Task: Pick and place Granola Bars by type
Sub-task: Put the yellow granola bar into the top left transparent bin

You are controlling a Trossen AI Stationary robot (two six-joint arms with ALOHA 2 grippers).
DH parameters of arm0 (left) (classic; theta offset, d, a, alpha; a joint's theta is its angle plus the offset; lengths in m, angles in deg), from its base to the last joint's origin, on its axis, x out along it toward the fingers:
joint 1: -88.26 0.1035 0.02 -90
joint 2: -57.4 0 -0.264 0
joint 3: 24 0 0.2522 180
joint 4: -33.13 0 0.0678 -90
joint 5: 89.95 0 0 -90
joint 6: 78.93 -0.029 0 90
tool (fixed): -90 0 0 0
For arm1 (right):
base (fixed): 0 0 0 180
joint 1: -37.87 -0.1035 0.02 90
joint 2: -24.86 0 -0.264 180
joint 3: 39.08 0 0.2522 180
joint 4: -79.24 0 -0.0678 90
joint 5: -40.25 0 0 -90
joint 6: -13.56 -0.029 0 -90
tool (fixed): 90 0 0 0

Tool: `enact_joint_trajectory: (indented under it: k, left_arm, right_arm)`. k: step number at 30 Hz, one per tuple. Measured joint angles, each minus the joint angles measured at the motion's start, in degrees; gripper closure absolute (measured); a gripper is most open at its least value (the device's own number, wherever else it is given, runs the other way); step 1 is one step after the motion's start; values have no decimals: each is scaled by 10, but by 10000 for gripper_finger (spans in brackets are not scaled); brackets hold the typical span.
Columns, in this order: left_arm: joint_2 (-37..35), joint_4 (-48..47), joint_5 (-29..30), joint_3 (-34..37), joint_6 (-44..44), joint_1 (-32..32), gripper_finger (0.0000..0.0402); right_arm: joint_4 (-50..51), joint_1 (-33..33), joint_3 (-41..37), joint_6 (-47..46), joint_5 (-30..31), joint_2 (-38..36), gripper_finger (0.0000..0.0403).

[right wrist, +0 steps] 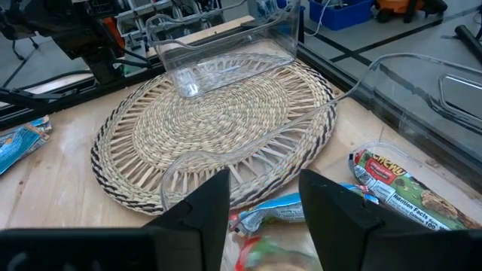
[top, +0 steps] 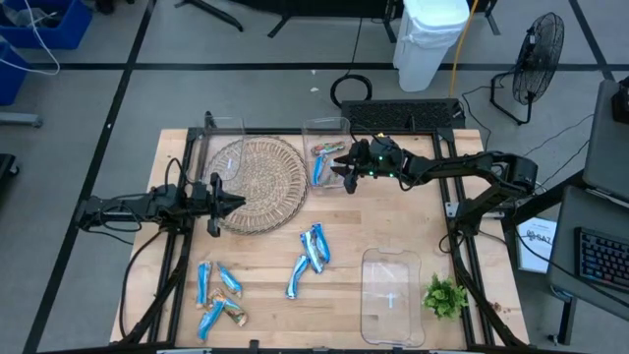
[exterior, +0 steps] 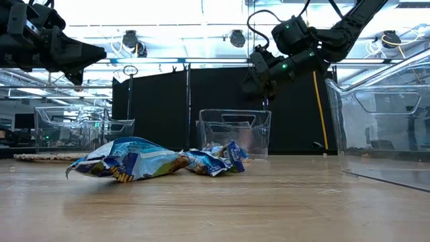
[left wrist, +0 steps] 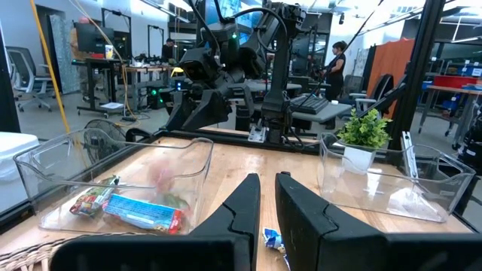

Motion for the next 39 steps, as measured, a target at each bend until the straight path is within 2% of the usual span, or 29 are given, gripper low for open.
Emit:
enact_joint_trajectory:
  k: [10, 12, 14, 16, 18, 23, 27, 29, 35, 39]
  left_arm:
    - [0, 0, 0, 0, 0, 0, 353]
    - [0, 0, 0, 0, 0, 0, 353]
    - [0, 0, 0, 0, 0, 0, 353]
    - [0, 0, 0, 0, 0, 0, 353]
    - [0, 0, 0, 0, 0, 0, 353]
    - [0, 0, 0, 0, 0, 0, 353]
    - [0, 0, 0, 0, 0, 0, 353]
    - [0, 0, 0, 0, 0, 0, 353]
    - [0, 0, 0, 0, 0, 0, 353]
    - [0, 0, 0, 0, 0, 0, 353]
  right_arm:
    - [-15, -2, 0, 0, -3, 0, 244]
    - [-41, -8, 0, 0, -27, 0, 246]
    - [-64, -17, 0, 0, -81, -8, 246]
    - [-73, -24, 0, 0, -137, -27, 247]
    - [-55, -29, 0, 1, -167, -56, 247]
    - [73, -32, -11, 37, -163, -148, 248]
    - [86, -32, -64, 37, -162, -217, 248]
    - [79, -32, -96, 37, -136, -254, 248]
    - [68, -33, -205, 31, 5, -360, 248]
    - [-4, -33, -276, 28, 31, -425, 248]
